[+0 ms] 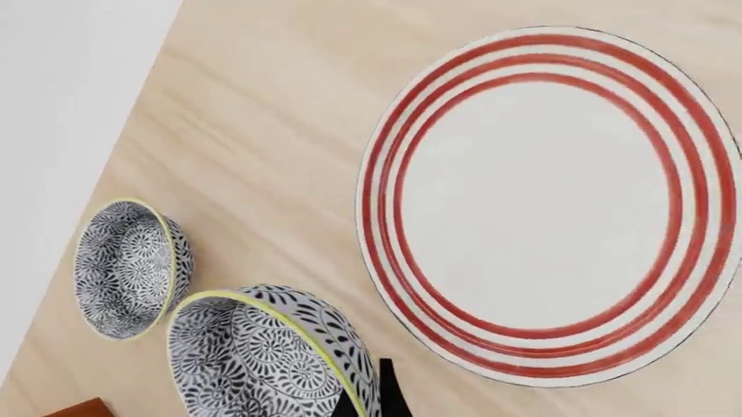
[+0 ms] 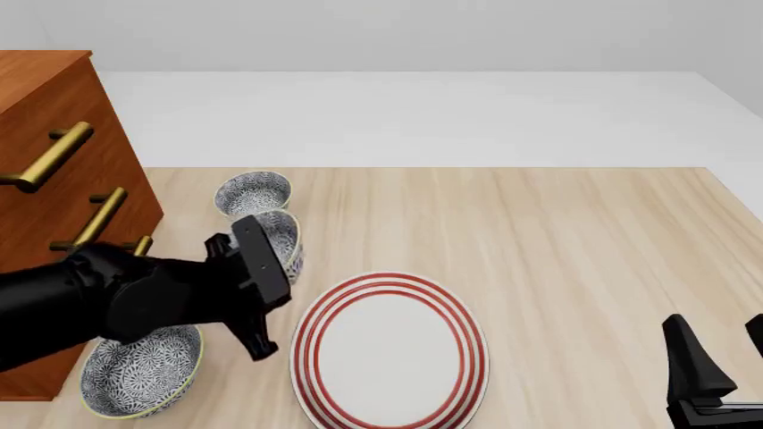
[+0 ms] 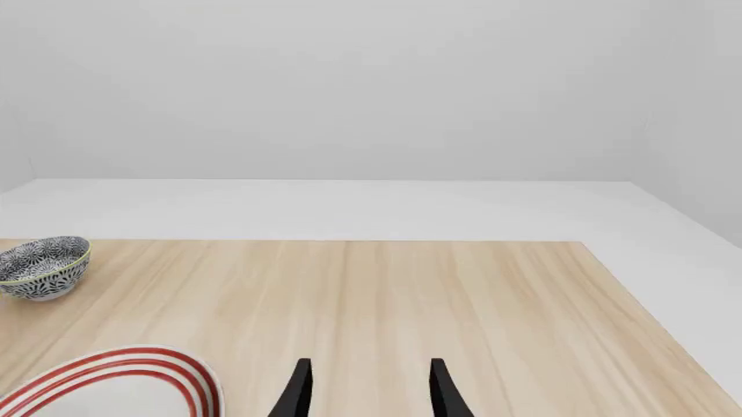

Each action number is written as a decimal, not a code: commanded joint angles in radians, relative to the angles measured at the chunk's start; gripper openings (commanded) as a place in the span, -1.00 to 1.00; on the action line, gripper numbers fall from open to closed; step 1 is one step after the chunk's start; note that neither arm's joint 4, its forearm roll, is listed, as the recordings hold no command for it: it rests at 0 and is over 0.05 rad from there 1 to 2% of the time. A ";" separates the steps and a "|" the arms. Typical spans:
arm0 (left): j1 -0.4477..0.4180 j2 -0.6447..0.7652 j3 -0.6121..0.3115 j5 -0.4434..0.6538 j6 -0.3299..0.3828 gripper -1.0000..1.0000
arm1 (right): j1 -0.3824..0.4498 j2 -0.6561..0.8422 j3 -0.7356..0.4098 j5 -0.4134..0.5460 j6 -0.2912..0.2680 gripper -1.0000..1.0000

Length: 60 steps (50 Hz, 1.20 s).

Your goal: Pick up the bowl and put it in the middle on the plate.

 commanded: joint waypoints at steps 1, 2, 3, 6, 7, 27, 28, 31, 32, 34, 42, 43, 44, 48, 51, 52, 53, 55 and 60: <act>-0.102 -0.044 -0.054 0.093 -0.049 -1.00 | 0.000 0.000 0.000 0.000 0.000 1.00; -0.113 -0.045 -0.056 0.099 -0.052 -1.00 | 0.000 0.000 0.000 0.000 0.000 1.00; -0.125 -0.047 -0.058 0.105 -0.056 -1.00 | 0.000 0.000 0.000 0.000 0.000 1.00; -0.146 -0.049 -0.056 0.110 -0.056 -1.00 | 0.000 0.000 0.000 0.000 0.000 1.00; -0.162 -0.048 -0.050 0.113 -0.053 -1.00 | 0.000 0.000 0.000 0.000 0.000 1.00; -0.259 -0.023 -0.056 0.109 -0.057 -1.00 | 0.000 0.000 0.000 0.000 0.000 1.00; -0.264 -0.020 -0.058 0.108 -0.059 -1.00 | 0.000 0.000 0.000 0.000 0.000 1.00; -0.286 -0.007 -0.072 0.110 -0.069 -1.00 | 0.000 0.000 0.000 0.000 0.000 1.00; -0.291 -0.002 -0.078 0.108 -0.070 -1.00 | 0.000 0.000 0.000 0.000 0.000 1.00; -0.302 0.012 -0.085 0.104 -0.074 -1.00 | 0.000 0.000 0.000 0.000 0.000 1.00; -0.316 0.053 -0.134 0.109 -0.074 -1.00 | 0.000 0.000 0.000 0.000 0.000 1.00; -0.322 0.062 -0.139 0.109 -0.078 -1.00 | 0.000 0.000 0.000 0.000 0.000 1.00; -0.326 0.071 -0.144 0.110 -0.082 -1.00 | 0.000 0.000 0.000 0.000 0.000 1.00; -0.333 0.099 -0.164 0.106 -0.087 -1.00 | 0.000 0.000 0.000 0.000 0.000 1.00; -0.341 0.119 -0.168 0.102 -0.093 -1.00 | 0.000 0.000 0.000 0.000 0.000 1.00; -0.342 0.126 -0.168 0.100 -0.091 -1.00 | 0.000 0.000 0.000 0.000 0.000 1.00; -0.342 0.128 -0.168 0.100 -0.091 -1.00 | 0.000 0.000 0.000 0.000 0.000 1.00; -0.340 0.141 -0.167 0.094 -0.088 -1.00 | 0.000 0.000 0.000 0.000 0.000 1.00; -0.340 0.165 -0.162 0.084 -0.084 -1.00 | 0.000 0.000 0.000 0.000 0.000 1.00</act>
